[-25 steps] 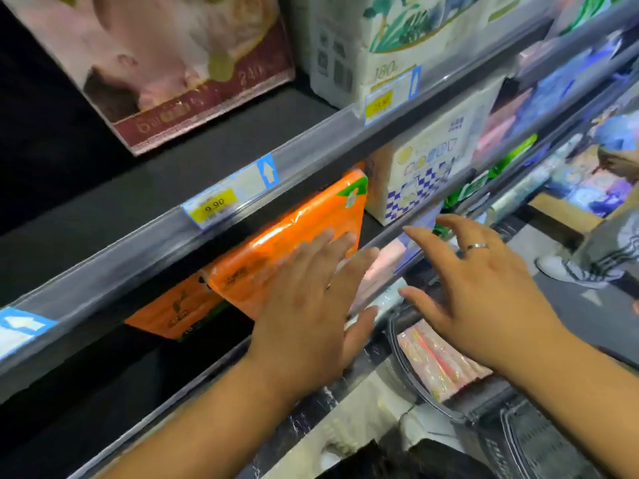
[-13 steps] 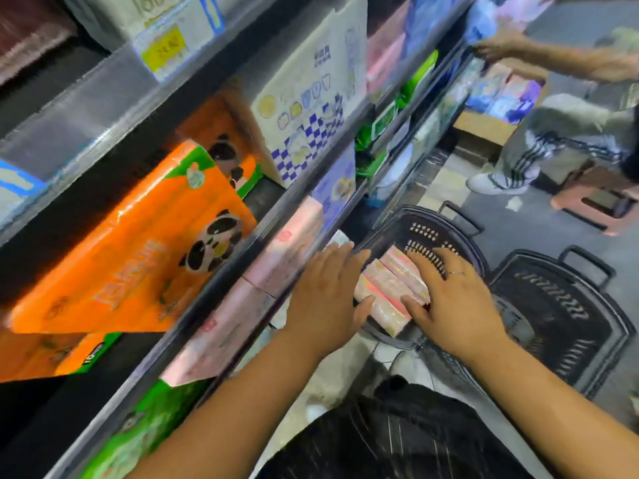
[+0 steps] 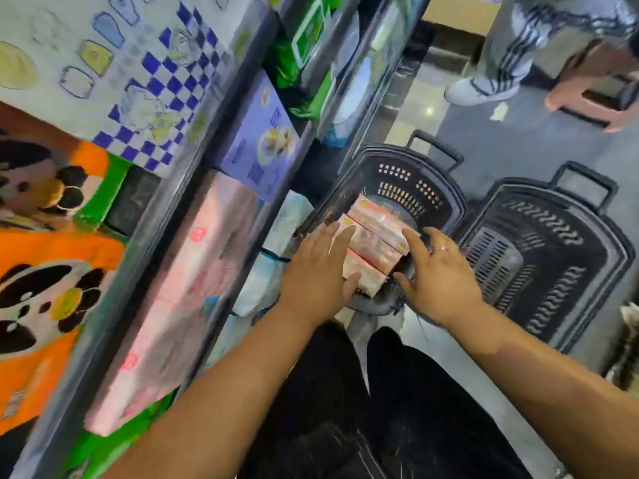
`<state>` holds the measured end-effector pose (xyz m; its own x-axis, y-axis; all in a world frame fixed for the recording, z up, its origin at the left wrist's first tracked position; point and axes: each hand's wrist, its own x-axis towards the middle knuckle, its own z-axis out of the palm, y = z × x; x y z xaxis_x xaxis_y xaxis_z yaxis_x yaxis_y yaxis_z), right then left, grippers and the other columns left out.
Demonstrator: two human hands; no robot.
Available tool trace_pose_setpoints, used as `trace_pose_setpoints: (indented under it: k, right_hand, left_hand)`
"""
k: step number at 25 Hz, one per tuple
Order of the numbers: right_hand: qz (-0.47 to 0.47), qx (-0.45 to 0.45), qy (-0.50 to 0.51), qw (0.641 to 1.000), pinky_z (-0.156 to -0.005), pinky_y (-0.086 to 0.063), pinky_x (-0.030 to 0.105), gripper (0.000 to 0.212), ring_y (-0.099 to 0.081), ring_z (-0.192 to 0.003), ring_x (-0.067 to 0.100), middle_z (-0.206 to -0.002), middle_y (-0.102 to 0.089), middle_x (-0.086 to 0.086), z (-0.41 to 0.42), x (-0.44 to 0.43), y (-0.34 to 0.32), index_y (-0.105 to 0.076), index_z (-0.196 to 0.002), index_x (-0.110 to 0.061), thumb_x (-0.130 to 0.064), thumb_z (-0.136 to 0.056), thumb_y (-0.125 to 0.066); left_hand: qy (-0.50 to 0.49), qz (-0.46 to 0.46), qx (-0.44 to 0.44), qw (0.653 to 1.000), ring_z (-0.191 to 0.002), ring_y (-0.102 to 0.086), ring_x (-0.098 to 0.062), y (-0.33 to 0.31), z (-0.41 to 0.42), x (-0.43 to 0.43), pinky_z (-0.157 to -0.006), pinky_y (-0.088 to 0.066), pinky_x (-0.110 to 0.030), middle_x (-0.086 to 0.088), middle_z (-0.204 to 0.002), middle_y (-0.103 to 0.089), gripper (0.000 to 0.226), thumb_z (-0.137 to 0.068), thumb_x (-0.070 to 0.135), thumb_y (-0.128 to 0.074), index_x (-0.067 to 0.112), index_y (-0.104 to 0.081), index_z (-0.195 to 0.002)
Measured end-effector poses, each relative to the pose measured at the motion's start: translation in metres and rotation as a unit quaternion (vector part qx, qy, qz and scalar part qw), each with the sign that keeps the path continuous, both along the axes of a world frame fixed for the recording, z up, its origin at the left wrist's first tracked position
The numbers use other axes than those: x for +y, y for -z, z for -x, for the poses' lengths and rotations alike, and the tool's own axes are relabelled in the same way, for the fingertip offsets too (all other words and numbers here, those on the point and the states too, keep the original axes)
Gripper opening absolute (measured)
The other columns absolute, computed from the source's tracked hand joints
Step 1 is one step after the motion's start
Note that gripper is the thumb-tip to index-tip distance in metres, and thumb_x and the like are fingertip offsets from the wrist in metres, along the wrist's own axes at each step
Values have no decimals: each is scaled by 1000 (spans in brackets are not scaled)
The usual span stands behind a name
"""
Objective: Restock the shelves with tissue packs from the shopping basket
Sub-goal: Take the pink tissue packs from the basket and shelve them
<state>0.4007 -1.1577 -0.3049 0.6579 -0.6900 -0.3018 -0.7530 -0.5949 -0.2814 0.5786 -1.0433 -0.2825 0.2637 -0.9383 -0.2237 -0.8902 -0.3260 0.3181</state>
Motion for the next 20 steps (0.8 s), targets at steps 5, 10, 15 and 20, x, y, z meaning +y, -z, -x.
trace_pose_setpoints:
  k: [5,10,15,20]
  right_hand:
    - [-65,38,66,995,-107,-35,48,78,-29,-135,40,-148,-28,22,-16,-21,79,-19,-152,-18,-43,-89,-58]
    - [-83,71,105,988,-110,-32,49,77,-24,-138,40,-155,-20,14,-35,-43,173,-17,-152,-26,-46,-89,-58]
    - [-122,114,150,974,-113,-29,51,79,-17,-142,39,-160,-9,9,-47,-51,275,-9,-153,-27,-46,-92,-55]
    - [-151,134,163,966,-118,-17,49,74,-7,-147,36,-163,1,7,-52,-56,365,0,-154,-30,-49,-97,-43]
  left_hand:
    - [38,-23,25,999,-134,-38,-35,89,-25,-41,-110,-35,-46,-15,-143,-43,73,-80,34,-71,12,-40,-143]
    - [96,-35,43,994,-131,-39,-38,196,-47,-83,-110,-34,-47,-19,-142,-43,70,-81,31,-69,8,-41,-141]
    - [127,-114,36,985,-138,-29,-34,307,-62,-103,-111,-32,-45,-14,-152,-29,74,-90,41,-57,14,-23,-150]
    - [191,-143,32,971,-140,-26,-33,389,-69,-127,-112,-30,-44,-15,-150,-31,70,-89,36,-57,14,-26,-148]
